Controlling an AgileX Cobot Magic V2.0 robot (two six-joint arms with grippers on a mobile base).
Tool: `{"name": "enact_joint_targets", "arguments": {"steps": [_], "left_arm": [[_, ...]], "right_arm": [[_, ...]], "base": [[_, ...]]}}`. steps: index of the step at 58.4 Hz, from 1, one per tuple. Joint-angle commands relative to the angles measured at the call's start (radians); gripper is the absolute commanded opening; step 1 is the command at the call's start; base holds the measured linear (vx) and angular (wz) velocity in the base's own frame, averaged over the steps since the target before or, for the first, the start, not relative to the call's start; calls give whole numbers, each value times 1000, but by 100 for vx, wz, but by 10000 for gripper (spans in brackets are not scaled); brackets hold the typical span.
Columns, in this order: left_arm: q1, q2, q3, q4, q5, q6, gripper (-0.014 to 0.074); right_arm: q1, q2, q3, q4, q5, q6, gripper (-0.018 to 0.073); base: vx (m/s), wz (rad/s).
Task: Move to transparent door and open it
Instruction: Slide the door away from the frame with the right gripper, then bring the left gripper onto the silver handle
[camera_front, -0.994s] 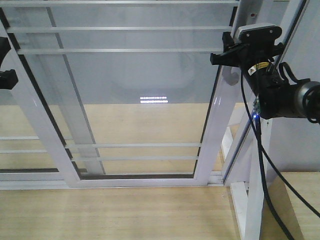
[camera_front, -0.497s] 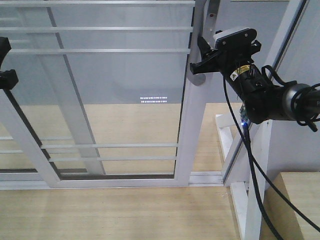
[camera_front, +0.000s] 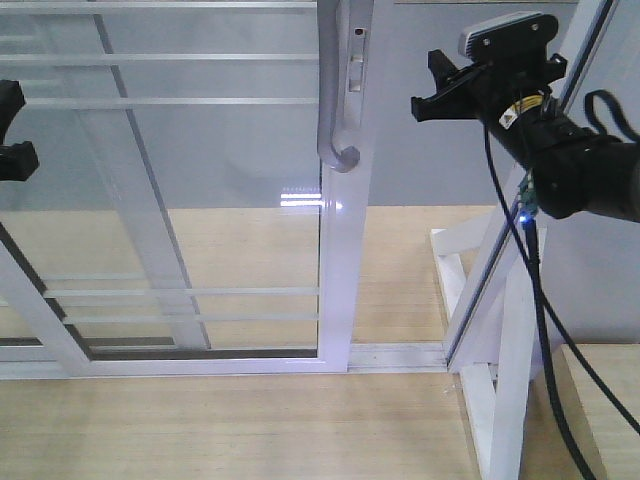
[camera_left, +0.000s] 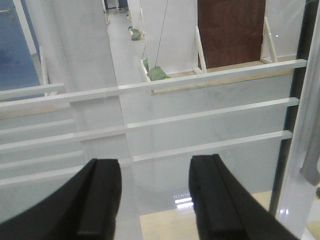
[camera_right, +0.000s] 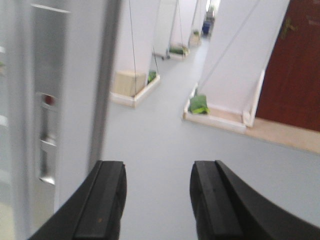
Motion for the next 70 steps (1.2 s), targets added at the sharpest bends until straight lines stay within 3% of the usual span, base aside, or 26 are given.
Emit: {"name": "enact_joint_targets", "arguments": {"steps": [1,14,24,32,38,58,70], "left_arm": [[-8,14,-34,-7,-60,-41,450],[-95,147,-34,38,-110,-43,450],[-196,314,-35,49,-331,-51,450],[-242,455,-52,47,-514,-77,450],[-256,553,-121,51,-517,-110,450],[-291,792,-427,54,-516,-112,450],[-311,887,-567,53,-499,-129,450]], "right_arm": [[-20,-113,-27,4,55,-7,377],[-40,-241,-27,6,235,-7,359],[-45,-305,-27,5,269,-12,349],[-45,-319,-27,2,266,-16,349],[-45,-318,-27,2,267,-21,349],[-45,-318,-27,2,267,-143,349],[-45,-318,-27,2,266,-155,349]], "base": [[0,0],[0,0],[0,0],[0,0],[0,0],[0,0],[0,0]]}}
